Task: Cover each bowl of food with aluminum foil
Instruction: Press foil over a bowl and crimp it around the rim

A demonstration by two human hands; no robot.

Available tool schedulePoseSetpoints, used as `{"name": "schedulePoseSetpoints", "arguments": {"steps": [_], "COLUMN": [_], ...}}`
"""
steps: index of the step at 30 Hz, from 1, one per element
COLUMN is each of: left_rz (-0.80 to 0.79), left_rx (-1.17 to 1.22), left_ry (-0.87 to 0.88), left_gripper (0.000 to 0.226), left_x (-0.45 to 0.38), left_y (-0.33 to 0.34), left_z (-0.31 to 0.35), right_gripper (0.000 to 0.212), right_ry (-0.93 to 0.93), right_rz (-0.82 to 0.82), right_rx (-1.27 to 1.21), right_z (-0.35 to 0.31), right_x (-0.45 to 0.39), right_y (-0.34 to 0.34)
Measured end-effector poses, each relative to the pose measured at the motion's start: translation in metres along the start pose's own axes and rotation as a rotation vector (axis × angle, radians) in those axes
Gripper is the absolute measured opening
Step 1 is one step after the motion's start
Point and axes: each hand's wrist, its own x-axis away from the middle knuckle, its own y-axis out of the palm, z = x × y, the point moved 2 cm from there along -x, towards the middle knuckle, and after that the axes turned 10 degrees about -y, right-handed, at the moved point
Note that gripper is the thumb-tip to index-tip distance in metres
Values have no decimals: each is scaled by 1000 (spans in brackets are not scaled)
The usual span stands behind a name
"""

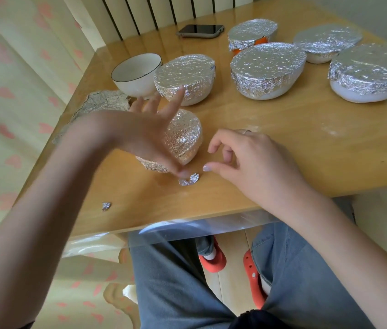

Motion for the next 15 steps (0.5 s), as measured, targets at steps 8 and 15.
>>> {"name": "schedulePoseSetpoints", "arguments": {"steps": [8, 15], "left_rz": [-24, 84], "left_rx": [12, 67], "left_ry": [484, 441], "left_gripper": [130, 112], "left_x": [-13, -12], "left_y": [-7, -1], "left_z": [-10, -5], "right_gripper": [47, 36], "right_ry": [64, 52], "right_rz": [58, 127], "right_rx": [-7, -14], "right_z": [-28, -19], "right_x": [-8, -16], "right_y": [19, 16]}}
